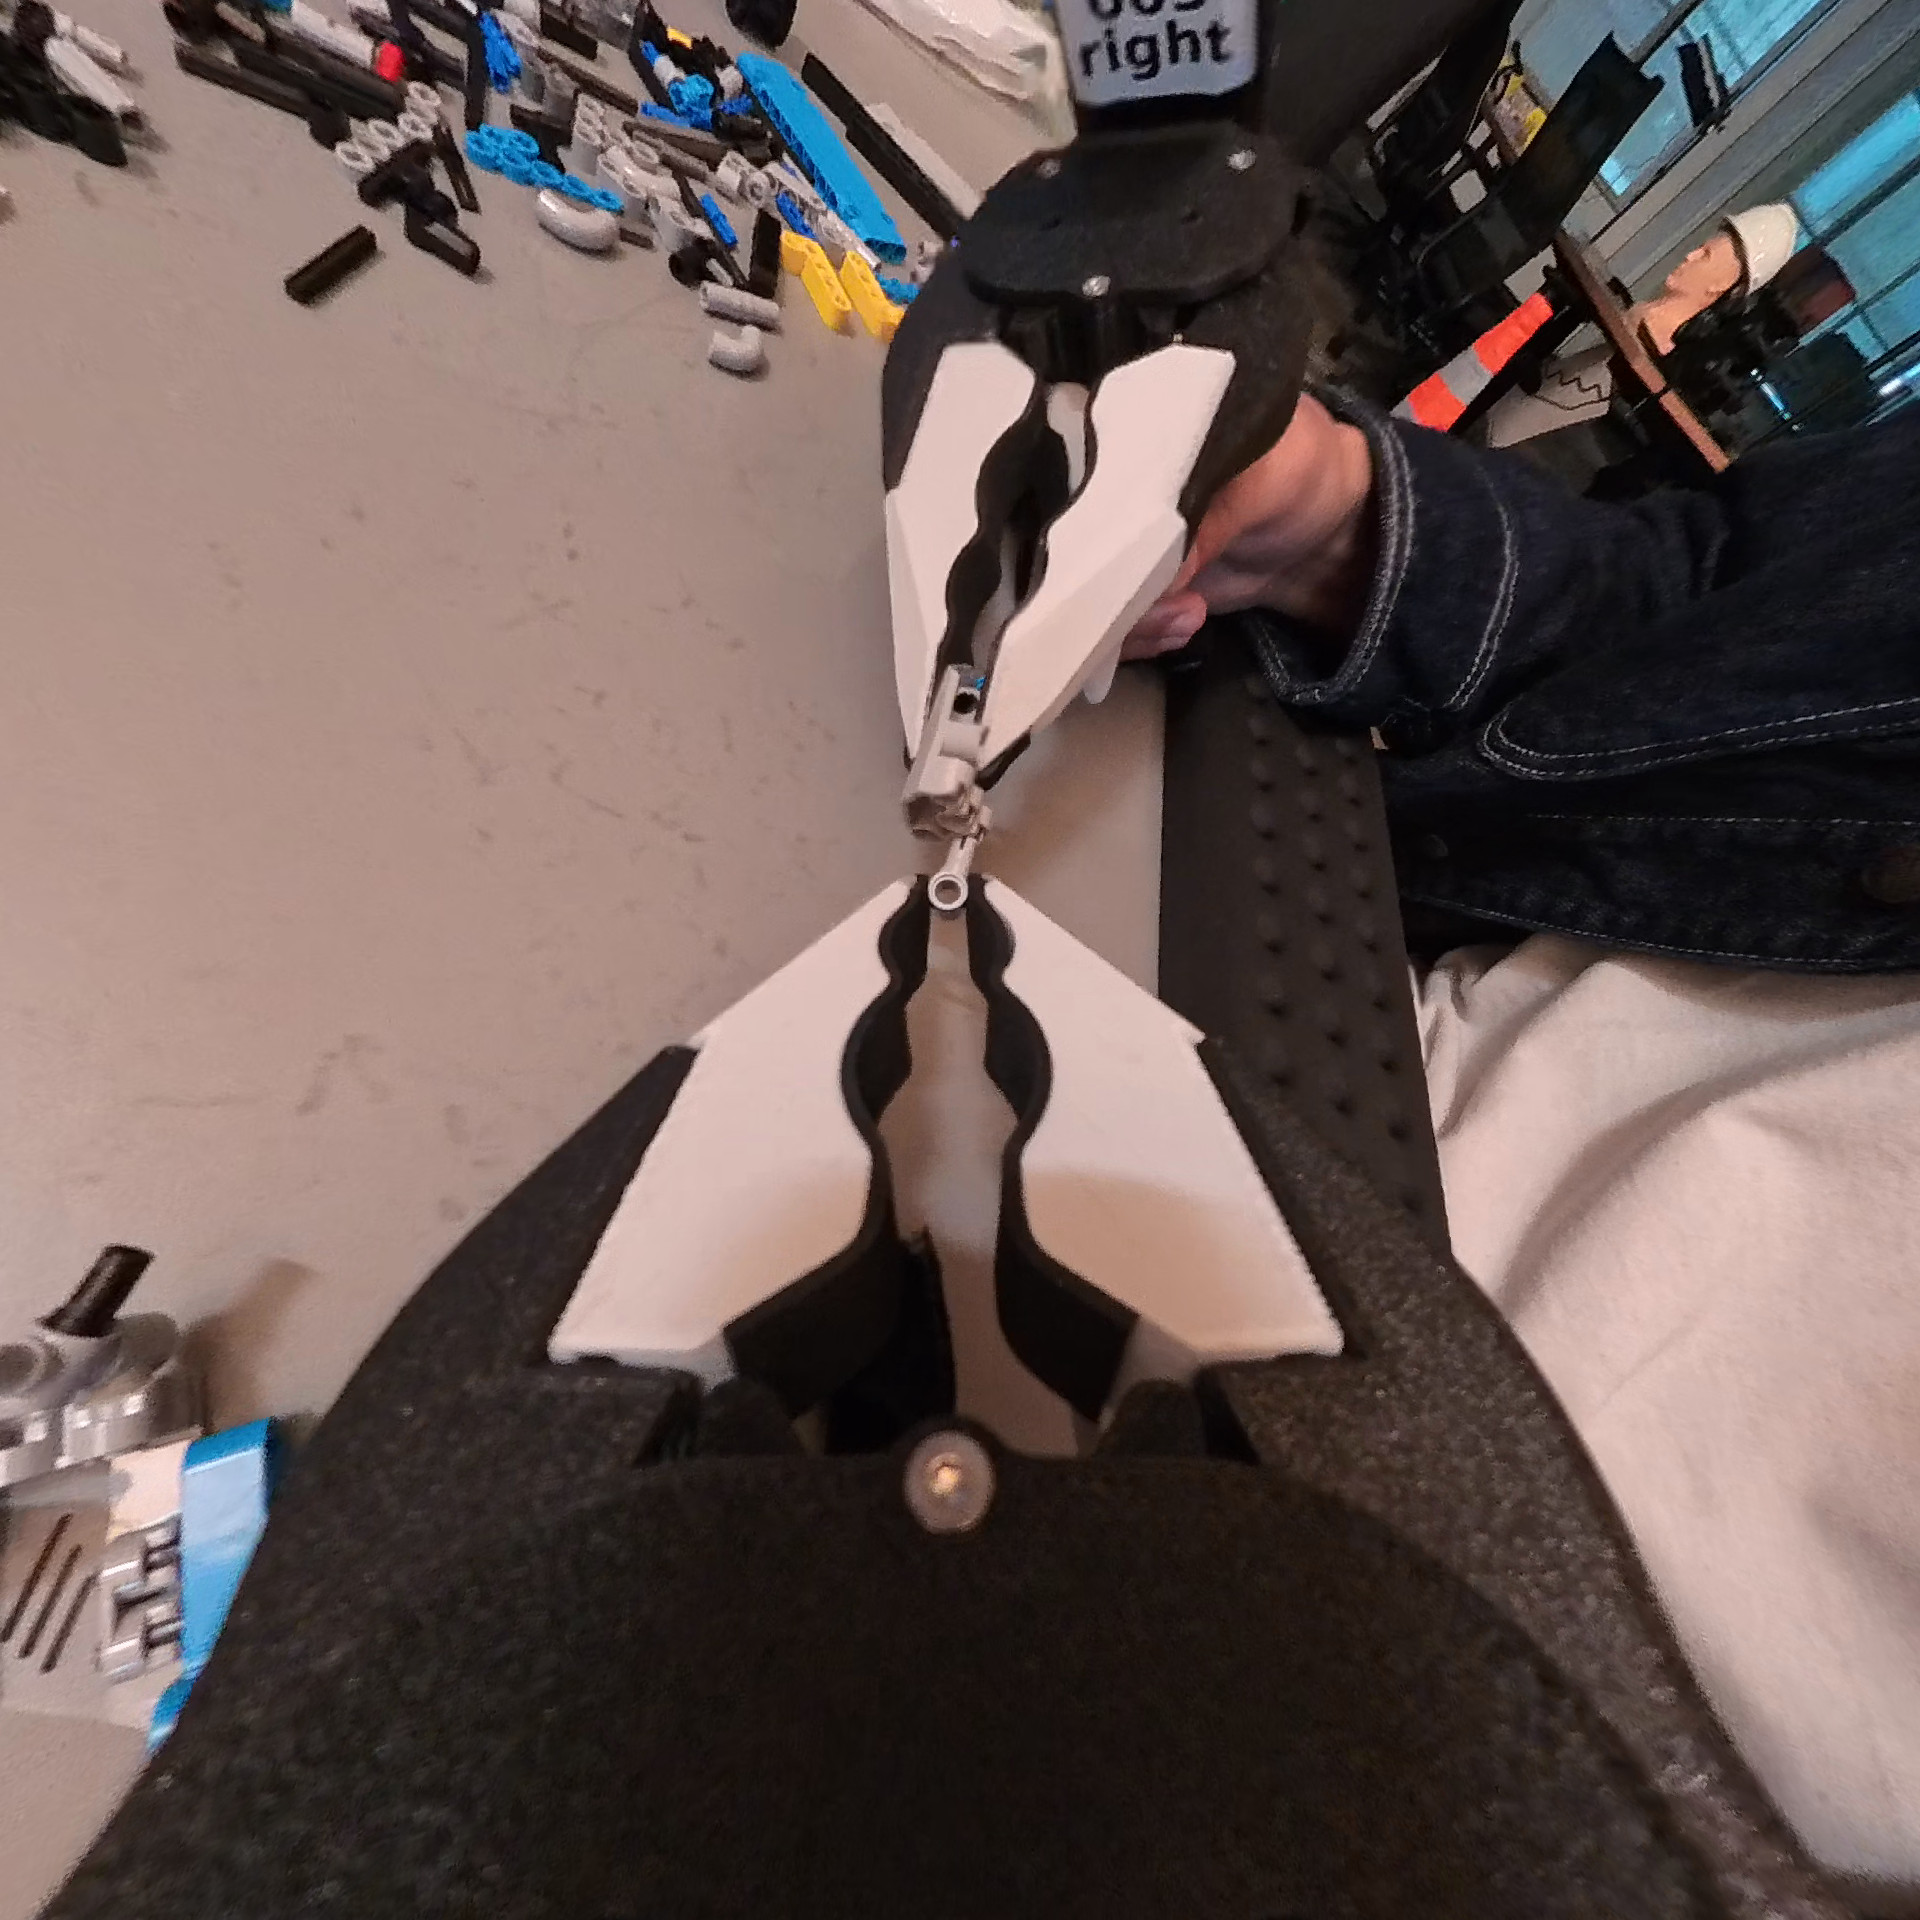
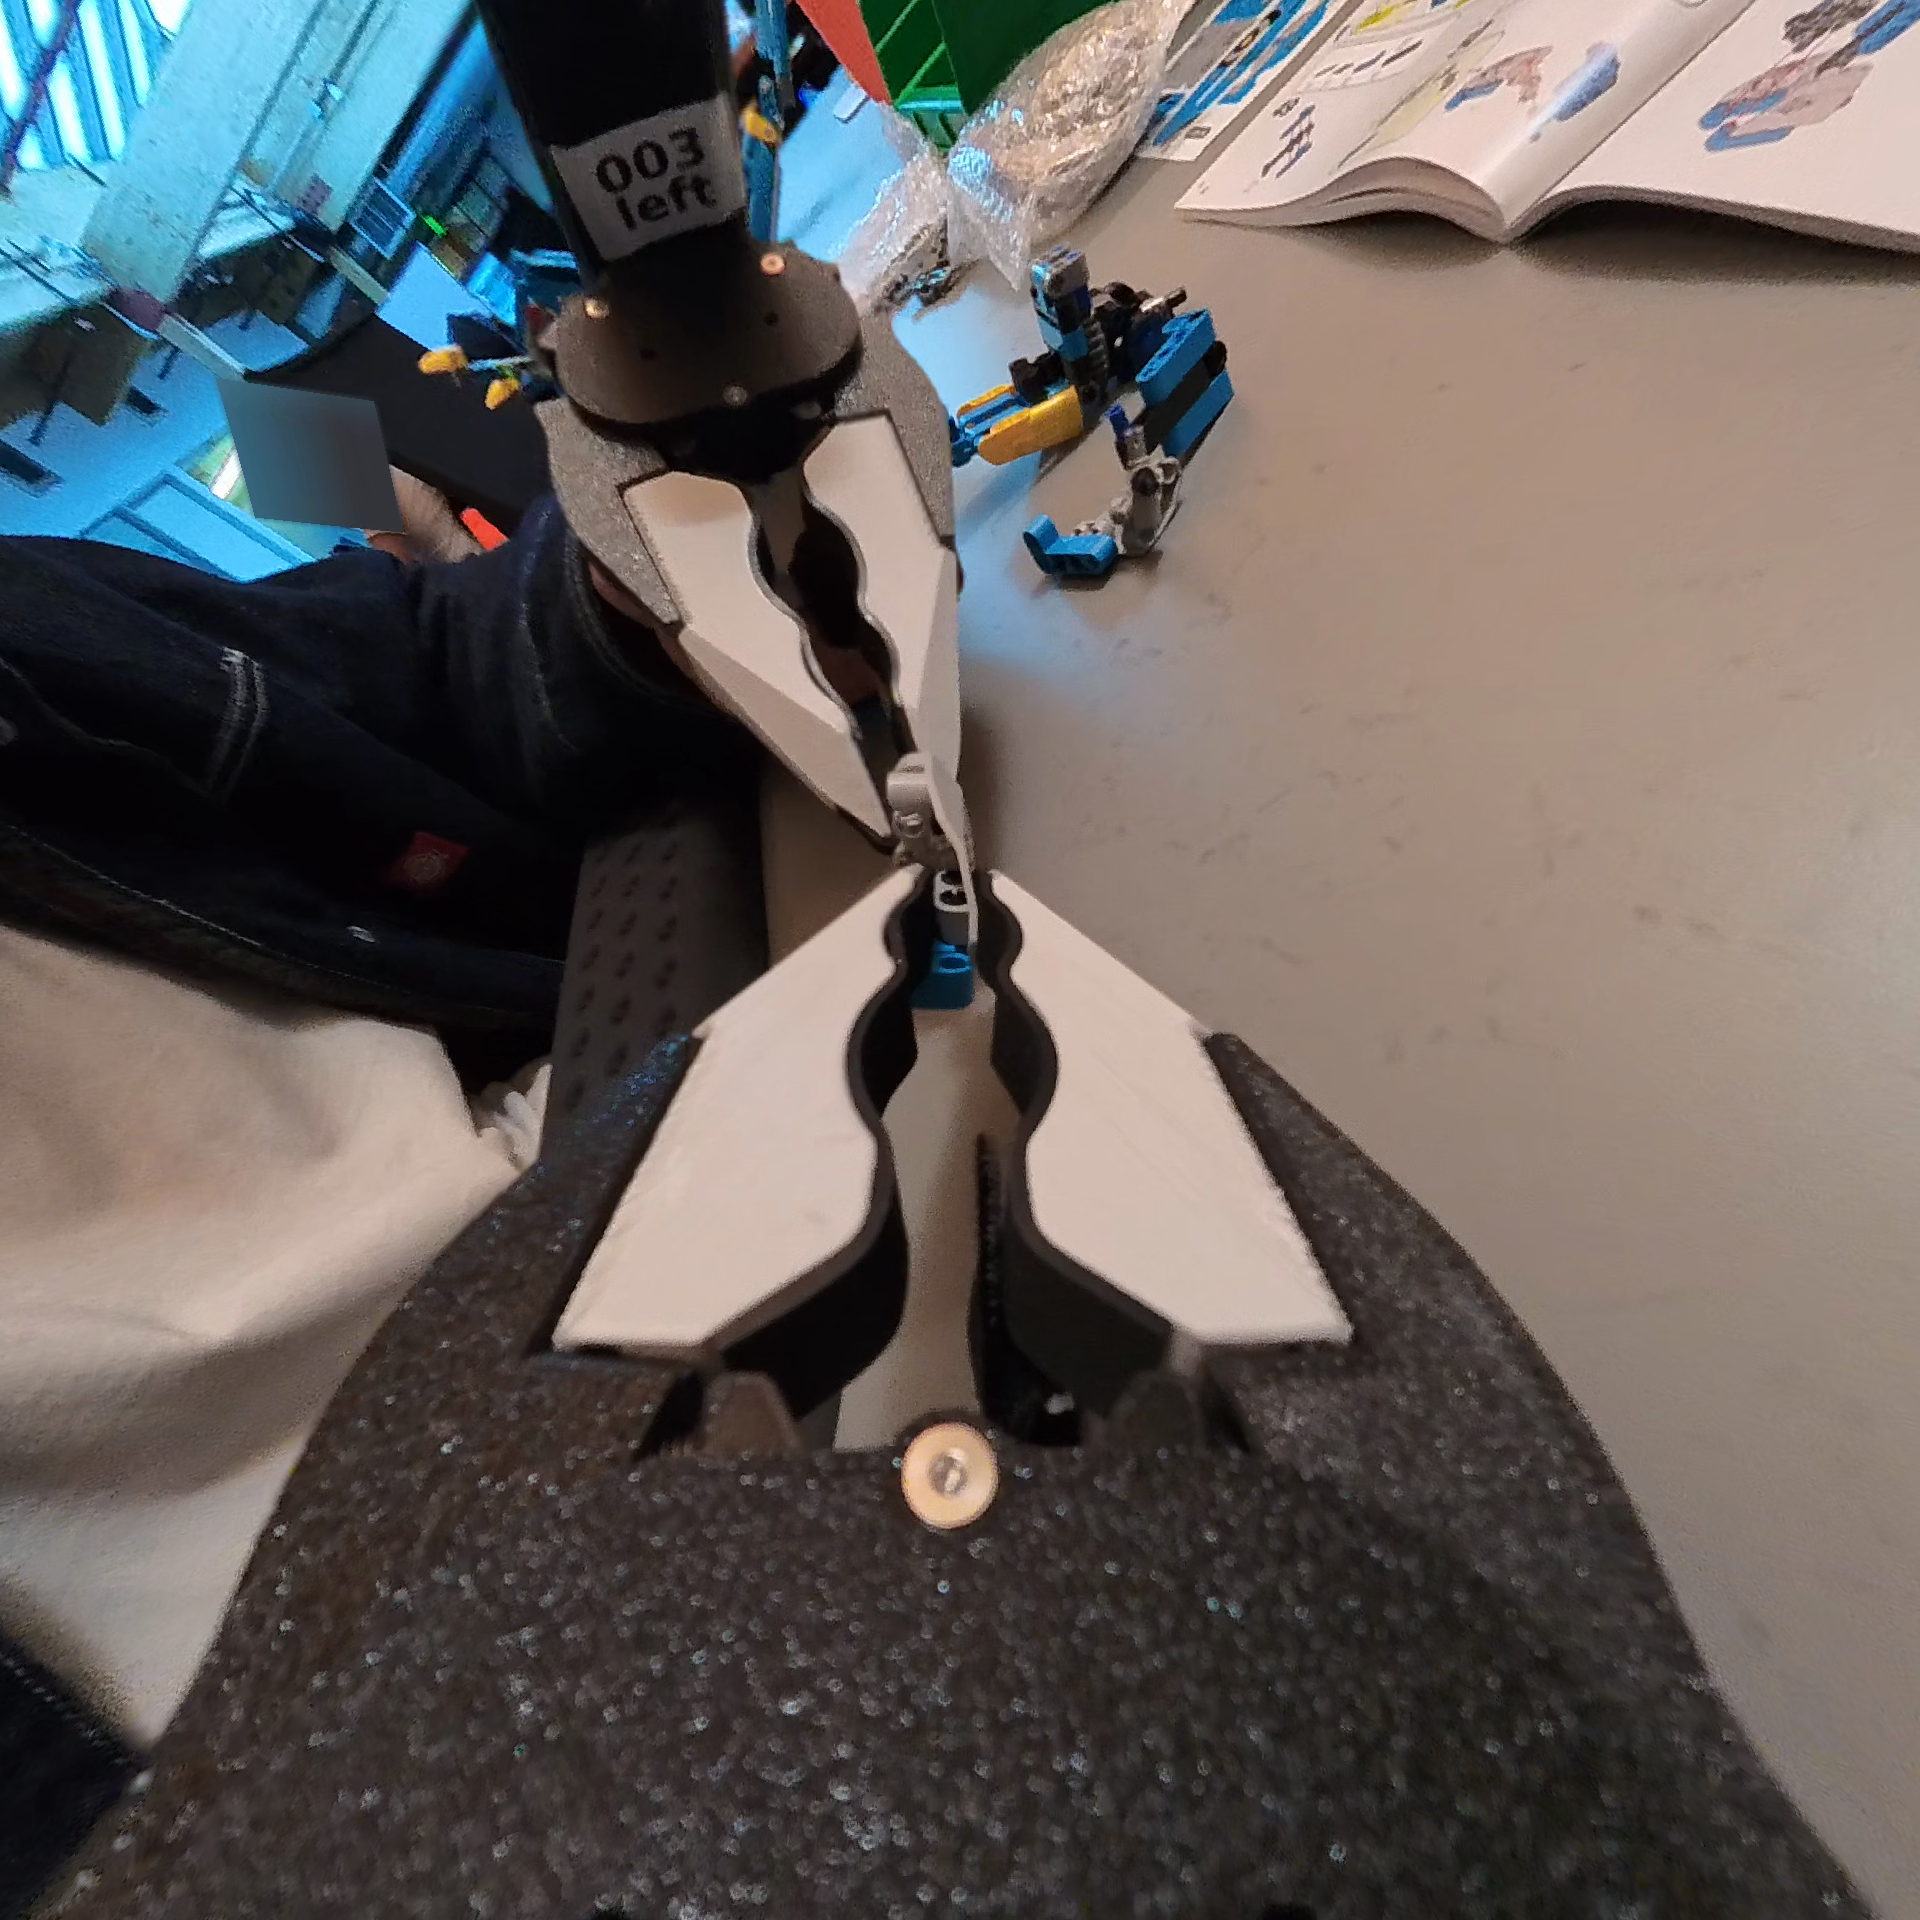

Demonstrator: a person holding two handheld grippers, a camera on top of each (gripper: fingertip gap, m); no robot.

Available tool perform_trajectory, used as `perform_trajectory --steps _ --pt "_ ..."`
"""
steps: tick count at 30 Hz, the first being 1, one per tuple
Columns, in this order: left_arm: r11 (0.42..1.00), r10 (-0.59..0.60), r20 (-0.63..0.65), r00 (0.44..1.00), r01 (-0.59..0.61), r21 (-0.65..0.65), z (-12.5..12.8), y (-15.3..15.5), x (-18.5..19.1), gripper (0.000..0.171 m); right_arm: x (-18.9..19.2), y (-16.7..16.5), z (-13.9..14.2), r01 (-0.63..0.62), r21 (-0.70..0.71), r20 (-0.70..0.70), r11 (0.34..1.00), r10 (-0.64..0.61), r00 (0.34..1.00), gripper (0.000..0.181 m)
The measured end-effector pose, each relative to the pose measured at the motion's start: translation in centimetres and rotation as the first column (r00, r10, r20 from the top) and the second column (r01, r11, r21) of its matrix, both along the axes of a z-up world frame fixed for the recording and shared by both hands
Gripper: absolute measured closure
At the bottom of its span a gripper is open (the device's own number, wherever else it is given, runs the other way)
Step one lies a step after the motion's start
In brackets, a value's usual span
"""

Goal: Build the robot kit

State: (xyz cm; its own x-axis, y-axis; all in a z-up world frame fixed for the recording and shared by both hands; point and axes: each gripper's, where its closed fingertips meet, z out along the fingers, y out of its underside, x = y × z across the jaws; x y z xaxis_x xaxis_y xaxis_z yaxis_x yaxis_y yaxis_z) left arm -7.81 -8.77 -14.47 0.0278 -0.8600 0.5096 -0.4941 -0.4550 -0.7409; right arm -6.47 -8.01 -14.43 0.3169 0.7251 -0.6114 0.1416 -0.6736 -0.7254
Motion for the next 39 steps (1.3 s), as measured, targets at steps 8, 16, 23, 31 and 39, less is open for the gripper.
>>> perform_trajectory --steps 8,16,23,31,39 --pt "0.996 0.008 -0.004 1.000 -0.009 -0.091 -0.8 0.1 0.1 0.166 0.0 0.2 -0.8 0.008 0.095 0.102 0.995 -0.017 0.995 0.175" --pt "0.994 -0.006 0.030 1.000 0.009 -0.108 -0.3 -0.3 0.4 0.166 -0.3 -0.2 -0.6 -0.017 -0.021 0.031 1.000 0.018 0.999 0.175" --pt "0.994 0.025 0.041 0.999 -0.020 -0.105 -0.1 0.2 0.5 0.166 -0.2 0.2 -0.6 0.010 -0.023 0.026 1.000 -0.010 1.000 0.175" --pt "0.993 0.113 0.211 0.971 -0.120 0.021 4.0 2.9 -0.6 0.162 -0.2 2.3 4.0 0.071 0.037 -0.155 0.997 -0.064 0.986 0.175" --pt "0.965 0.262 0.313 0.913 -0.246 -0.089 6.3 5.9 -2.1 0.156 -1.6 9.5 9.2 0.149 0.246 0.047 0.958 -0.166 0.985 0.175"
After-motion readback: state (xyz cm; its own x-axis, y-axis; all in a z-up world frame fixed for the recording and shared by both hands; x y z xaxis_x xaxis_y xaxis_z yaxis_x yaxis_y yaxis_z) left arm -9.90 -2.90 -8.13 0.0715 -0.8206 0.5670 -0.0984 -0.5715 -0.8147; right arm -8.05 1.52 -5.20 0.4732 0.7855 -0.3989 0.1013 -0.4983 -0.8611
